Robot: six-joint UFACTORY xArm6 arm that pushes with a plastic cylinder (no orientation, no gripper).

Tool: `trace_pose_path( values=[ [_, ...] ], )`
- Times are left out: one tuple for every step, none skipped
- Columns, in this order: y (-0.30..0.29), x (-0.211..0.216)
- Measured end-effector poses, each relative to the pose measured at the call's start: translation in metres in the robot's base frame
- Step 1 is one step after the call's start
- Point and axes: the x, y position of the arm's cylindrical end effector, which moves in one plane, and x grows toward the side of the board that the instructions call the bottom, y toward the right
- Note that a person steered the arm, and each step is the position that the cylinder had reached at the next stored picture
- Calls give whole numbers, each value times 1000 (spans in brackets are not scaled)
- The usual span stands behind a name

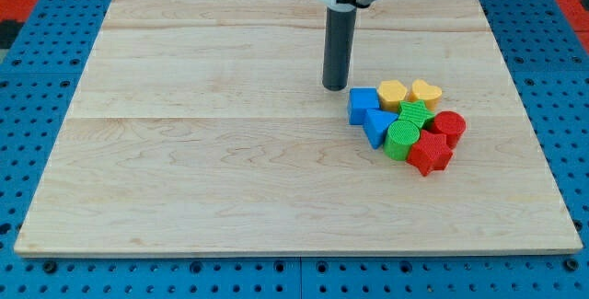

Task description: Point at the yellow heart

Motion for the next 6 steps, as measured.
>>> trace_pose_path(
  values=[
    [0, -46],
    [8, -65],
    [69, -65],
    [109, -55],
    [156, -16],
    [185, 12]
  ],
)
